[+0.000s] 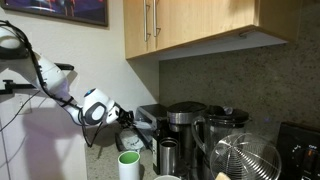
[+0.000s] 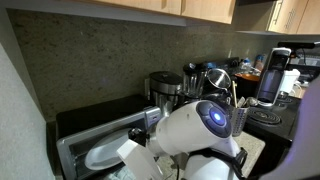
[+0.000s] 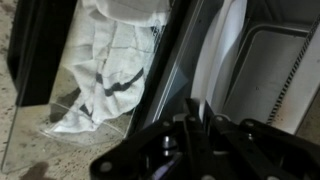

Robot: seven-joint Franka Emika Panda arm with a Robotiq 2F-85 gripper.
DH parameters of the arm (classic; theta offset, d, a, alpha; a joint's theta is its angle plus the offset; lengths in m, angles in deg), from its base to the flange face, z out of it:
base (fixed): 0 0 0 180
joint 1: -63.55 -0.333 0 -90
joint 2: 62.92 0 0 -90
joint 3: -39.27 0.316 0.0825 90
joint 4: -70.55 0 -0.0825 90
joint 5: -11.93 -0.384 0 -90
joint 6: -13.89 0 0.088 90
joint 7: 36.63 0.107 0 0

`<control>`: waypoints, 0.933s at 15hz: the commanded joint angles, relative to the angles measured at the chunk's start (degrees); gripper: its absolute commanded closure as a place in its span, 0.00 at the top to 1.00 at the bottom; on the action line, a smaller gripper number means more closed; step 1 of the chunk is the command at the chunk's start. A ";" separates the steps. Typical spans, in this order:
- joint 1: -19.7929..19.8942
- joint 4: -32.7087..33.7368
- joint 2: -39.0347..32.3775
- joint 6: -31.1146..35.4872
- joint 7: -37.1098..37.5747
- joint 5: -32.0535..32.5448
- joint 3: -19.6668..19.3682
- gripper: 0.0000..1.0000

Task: Remove the white plate from the top of the oven and put it inside the oven

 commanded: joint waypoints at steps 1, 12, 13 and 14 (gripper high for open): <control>10.61 6.92 2.87 2.43 1.46 0.59 8.82 0.08; 16.56 18.07 14.68 4.02 1.58 -1.61 10.80 0.08; 16.87 18.60 15.31 4.10 1.41 -1.65 10.98 0.08; 16.59 19.19 16.18 3.79 1.22 -2.26 10.62 0.07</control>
